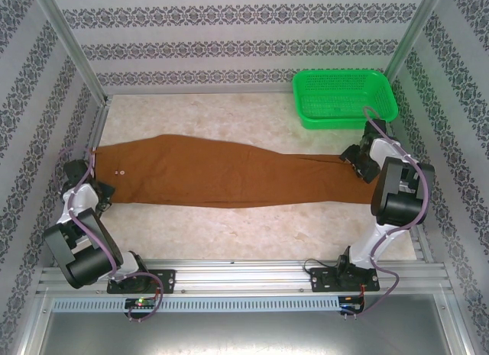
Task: Roll up the long pants
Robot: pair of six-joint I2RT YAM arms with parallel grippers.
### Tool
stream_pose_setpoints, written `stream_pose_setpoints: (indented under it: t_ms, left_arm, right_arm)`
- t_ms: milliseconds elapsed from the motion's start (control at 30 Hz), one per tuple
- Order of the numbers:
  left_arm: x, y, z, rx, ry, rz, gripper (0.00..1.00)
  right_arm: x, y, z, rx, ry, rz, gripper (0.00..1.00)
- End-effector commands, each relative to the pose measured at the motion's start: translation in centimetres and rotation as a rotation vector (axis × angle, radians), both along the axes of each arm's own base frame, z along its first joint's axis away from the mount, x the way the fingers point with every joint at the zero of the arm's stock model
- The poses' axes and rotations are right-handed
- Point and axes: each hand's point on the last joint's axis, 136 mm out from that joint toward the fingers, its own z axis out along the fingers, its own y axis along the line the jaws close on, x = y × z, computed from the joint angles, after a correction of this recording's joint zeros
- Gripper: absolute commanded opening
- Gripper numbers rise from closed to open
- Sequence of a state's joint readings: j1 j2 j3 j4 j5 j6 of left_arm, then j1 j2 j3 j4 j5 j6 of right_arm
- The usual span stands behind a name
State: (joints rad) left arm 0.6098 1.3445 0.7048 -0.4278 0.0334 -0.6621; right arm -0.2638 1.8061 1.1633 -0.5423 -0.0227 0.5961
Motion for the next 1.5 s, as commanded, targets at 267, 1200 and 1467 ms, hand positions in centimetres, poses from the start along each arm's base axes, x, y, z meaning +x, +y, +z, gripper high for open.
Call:
stream_pose_setpoints:
  t_ms: [267, 1200, 1467]
  left_arm:
    - [2.6, 1.3, -0.1, 0.078, -0.178, 0.046, 0.66]
    - [-0.7, 5.7, 9.0, 0.217, -0.092, 0.283, 0.0]
    - [-1.3, 6.6, 8.0, 0.18, -0.089, 0.356, 0.0]
  right_arm:
    - [1.9, 1.5, 1.0, 0.025, -0.039, 0.044, 0.84]
    - [-1.4, -0.2, 1.8, -0.038, 0.018, 0.022, 0.85]
    - [-1.6, -2.8, 1.4, -0.038, 0.026, -0.034, 0.85]
